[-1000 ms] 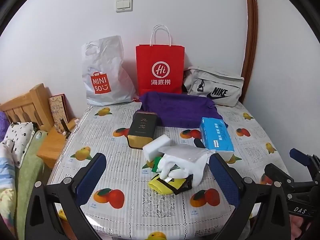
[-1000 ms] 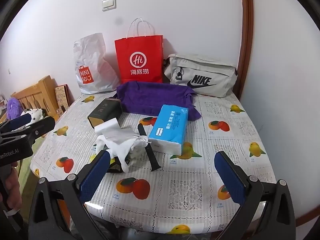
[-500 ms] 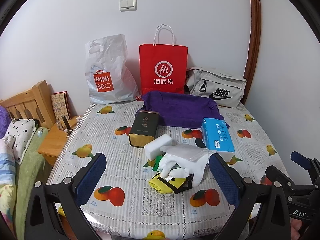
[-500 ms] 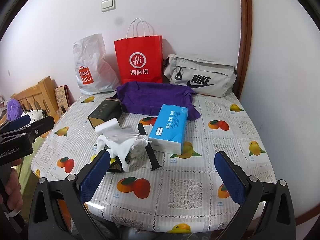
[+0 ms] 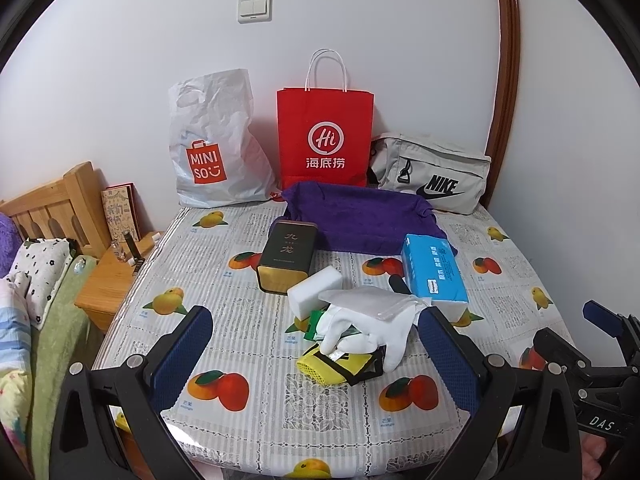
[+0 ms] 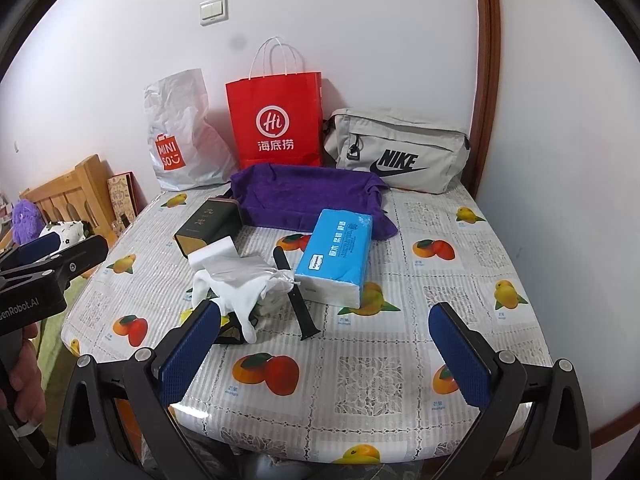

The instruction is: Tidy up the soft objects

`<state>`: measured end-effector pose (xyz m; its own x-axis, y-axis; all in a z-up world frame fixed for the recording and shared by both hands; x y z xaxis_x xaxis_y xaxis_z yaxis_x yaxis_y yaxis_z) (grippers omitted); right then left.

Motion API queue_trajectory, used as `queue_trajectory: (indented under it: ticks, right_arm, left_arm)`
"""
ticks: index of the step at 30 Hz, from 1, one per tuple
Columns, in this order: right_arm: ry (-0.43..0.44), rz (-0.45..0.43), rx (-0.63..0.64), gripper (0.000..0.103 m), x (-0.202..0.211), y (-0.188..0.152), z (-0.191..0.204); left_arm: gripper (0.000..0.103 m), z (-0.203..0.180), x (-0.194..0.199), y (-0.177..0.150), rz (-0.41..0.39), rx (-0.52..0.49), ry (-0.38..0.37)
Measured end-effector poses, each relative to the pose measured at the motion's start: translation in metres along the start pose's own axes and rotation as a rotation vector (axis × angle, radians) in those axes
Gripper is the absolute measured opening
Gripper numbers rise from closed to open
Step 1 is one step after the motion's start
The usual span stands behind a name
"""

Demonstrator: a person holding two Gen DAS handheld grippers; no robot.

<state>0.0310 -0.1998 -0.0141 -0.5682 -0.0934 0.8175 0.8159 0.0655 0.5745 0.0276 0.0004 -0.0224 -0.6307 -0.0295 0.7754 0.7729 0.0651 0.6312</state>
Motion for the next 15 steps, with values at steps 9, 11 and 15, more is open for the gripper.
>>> queue_trajectory:
  ticks: [9, 11, 15]
  right_arm:
    - [0.0, -0.001, -0.003, 0.102, 0.001, -0.0011, -0.0012]
    - [-0.001, 0.0, -0.003, 0.102, 0.0012, -0.0018, -0.001]
    - [-0.002, 0.002, -0.001, 0.102, 0.0015, -0.0024, 0.0002]
  left_arm:
    - [0.103, -0.0001, 0.0022, -0.0027, -0.003, -0.002, 0.005]
    - [0.103, -0.0003, 0.0026, -0.0027, -0.003, -0.003, 0.001]
    - [0.103, 0.0001, 0.0028, -0.0031, -0.003, -0.003, 0.002]
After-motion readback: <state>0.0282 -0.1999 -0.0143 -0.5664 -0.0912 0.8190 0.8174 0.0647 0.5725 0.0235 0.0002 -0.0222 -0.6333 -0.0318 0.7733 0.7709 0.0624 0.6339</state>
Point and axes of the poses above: each gripper's, at about its wrist camera, not at the fingertips, and x roughly against the way its jaws point, z to its left, y to its top, the point moved 5 cm from there along -x, roughly the way its jaws point, and after that the axes turned 13 degrees about z, right-handed, at the moved point
